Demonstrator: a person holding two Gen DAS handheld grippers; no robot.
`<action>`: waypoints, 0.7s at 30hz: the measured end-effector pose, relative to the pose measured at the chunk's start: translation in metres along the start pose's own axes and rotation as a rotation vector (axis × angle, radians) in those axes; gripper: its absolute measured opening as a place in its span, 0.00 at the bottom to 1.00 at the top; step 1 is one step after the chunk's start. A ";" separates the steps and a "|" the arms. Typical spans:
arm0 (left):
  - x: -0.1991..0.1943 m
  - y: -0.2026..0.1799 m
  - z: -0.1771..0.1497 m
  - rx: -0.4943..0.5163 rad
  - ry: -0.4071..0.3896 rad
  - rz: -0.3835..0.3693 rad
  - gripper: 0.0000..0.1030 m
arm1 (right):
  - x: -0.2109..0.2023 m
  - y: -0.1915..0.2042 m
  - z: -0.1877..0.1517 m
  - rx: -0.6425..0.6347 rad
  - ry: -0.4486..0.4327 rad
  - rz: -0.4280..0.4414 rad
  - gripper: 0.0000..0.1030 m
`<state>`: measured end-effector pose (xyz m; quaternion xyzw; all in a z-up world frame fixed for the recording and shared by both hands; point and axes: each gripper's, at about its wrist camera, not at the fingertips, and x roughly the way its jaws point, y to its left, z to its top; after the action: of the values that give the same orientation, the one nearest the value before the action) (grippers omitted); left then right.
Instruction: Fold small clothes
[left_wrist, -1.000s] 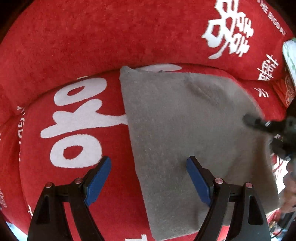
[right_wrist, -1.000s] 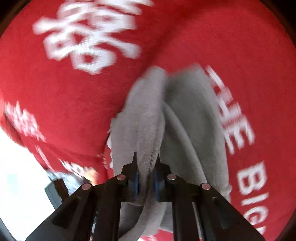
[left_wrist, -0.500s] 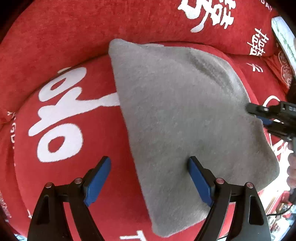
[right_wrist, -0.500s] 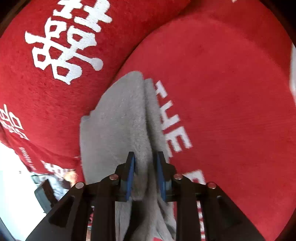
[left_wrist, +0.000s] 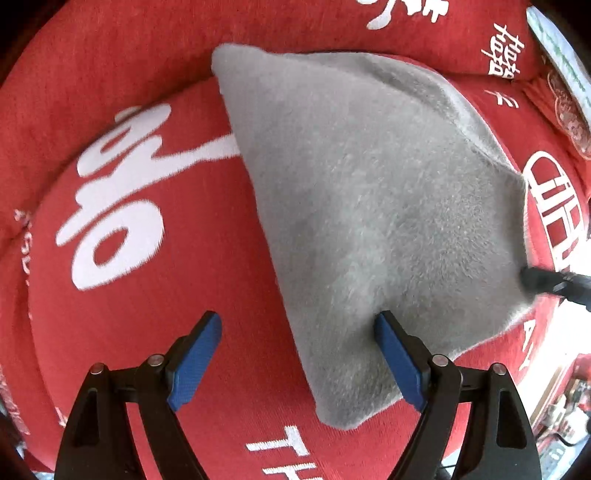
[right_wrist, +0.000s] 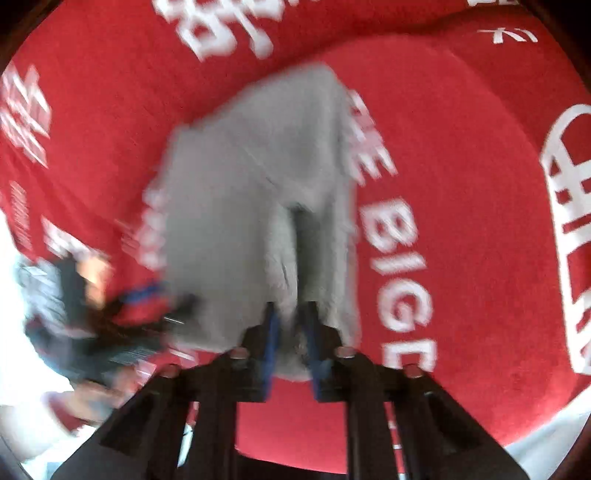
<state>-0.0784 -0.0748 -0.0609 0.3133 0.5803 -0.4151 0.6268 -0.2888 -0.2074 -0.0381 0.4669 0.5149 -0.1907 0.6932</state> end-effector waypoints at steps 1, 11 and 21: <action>0.000 0.002 -0.003 0.001 0.002 0.004 0.90 | 0.008 -0.007 -0.006 -0.006 0.011 -0.042 0.09; -0.007 0.016 -0.023 0.011 0.016 -0.011 0.90 | -0.010 -0.040 -0.029 0.107 0.020 -0.135 0.13; -0.008 0.019 -0.026 -0.010 0.020 -0.013 0.90 | -0.061 -0.017 -0.021 0.126 -0.130 -0.022 0.18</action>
<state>-0.0738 -0.0424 -0.0583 0.3104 0.5907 -0.4132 0.6197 -0.3371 -0.2113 0.0080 0.4905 0.4611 -0.2601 0.6922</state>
